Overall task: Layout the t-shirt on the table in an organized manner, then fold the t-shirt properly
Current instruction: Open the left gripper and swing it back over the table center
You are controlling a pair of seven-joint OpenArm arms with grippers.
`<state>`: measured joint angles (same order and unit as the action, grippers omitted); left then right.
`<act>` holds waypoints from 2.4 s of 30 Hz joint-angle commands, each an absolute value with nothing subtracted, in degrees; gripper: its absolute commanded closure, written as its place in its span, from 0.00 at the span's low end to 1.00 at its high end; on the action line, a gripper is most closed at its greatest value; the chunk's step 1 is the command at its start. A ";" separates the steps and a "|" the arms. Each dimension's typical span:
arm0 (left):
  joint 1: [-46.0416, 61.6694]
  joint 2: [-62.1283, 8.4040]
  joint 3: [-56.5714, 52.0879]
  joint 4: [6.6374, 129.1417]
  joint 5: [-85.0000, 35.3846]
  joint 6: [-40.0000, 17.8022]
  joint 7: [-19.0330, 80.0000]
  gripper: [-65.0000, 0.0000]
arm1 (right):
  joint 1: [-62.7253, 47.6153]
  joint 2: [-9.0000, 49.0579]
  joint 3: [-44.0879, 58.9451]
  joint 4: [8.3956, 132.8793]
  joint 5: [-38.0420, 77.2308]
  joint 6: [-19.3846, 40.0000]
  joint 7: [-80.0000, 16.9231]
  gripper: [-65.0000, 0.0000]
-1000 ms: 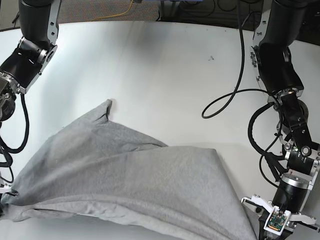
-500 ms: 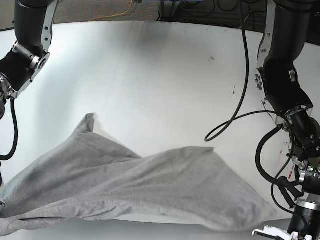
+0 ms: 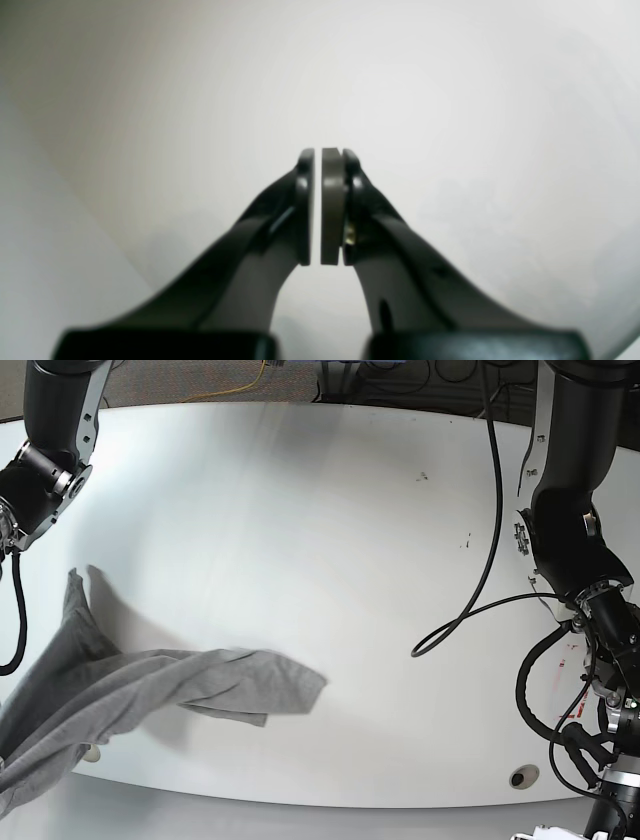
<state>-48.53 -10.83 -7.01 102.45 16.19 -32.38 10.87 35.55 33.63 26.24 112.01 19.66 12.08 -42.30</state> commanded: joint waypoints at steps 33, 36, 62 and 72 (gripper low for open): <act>-16.22 -1.01 10.95 95.69 15.69 -31.78 10.15 0.29 | 32.84 31.69 25.98 112.57 19.65 11.91 -40.40 1.00; -15.43 -0.92 13.67 92.70 15.69 -31.78 10.07 0.29 | 32.22 31.69 25.98 112.57 19.65 11.91 -40.48 1.00; -22.81 8.40 27.30 65.10 15.60 -26.24 8.04 0.29 | 27.65 31.60 26.42 112.66 19.82 11.91 -40.40 1.00; -27.47 9.00 27.30 53.76 15.43 -22.64 0.04 0.29 | 24.66 31.60 26.51 112.66 19.74 11.82 -40.57 1.00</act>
<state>-24.99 8.38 27.46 54.08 16.21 -23.88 2.76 23.62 30.44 26.09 111.90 19.68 12.05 -42.57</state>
